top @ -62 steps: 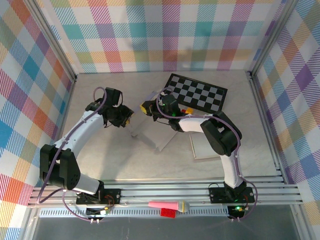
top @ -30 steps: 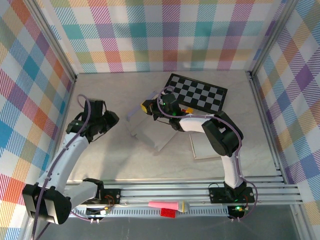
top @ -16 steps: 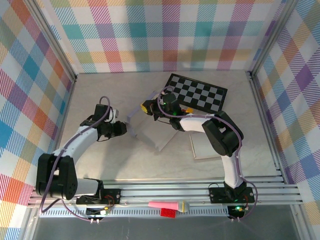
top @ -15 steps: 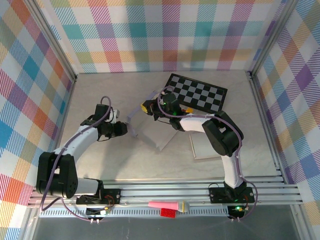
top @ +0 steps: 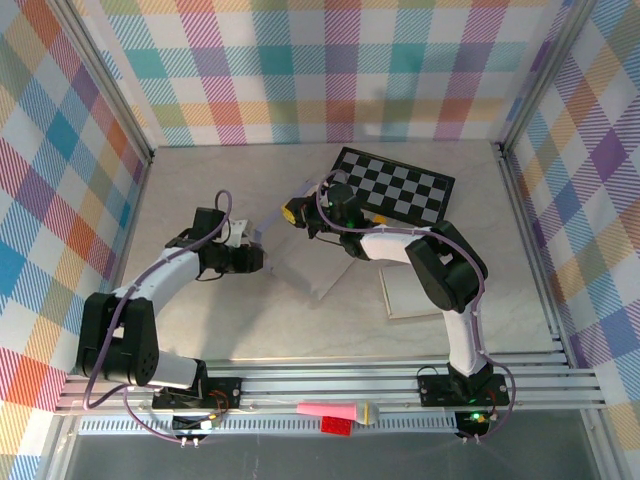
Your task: Fold the paper box
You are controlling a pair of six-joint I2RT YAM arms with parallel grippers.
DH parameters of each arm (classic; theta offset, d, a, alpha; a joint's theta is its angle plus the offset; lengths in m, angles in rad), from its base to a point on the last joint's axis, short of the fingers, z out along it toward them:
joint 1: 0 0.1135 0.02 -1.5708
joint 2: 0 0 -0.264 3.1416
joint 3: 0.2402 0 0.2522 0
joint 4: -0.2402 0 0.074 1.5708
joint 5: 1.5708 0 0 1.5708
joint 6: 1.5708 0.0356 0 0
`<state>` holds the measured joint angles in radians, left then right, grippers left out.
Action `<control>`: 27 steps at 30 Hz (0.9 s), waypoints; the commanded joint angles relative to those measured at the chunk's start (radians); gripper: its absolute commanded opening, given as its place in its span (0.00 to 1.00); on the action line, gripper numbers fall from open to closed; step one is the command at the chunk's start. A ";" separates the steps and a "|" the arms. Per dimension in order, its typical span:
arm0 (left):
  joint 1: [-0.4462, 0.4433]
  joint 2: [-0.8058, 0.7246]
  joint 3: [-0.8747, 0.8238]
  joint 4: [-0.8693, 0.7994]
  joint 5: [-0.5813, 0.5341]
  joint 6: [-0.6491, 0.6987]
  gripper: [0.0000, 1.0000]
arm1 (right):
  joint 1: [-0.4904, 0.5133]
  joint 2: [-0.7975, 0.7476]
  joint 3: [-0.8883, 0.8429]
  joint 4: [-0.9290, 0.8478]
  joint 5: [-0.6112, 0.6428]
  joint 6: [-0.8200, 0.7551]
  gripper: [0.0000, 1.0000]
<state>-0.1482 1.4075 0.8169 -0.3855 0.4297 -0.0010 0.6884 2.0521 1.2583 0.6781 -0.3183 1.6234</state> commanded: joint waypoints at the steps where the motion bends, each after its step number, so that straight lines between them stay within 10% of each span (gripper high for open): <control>1: -0.010 0.015 0.029 0.029 0.018 0.041 0.32 | 0.002 0.015 0.036 0.023 -0.023 0.021 0.00; 27: -0.050 -0.134 -0.094 0.213 -0.052 0.131 0.32 | -0.034 -0.038 0.089 -0.277 -0.105 -0.011 0.00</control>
<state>-0.1898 1.2861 0.7319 -0.2379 0.3805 0.1207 0.6636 2.0464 1.3285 0.4839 -0.3874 1.6188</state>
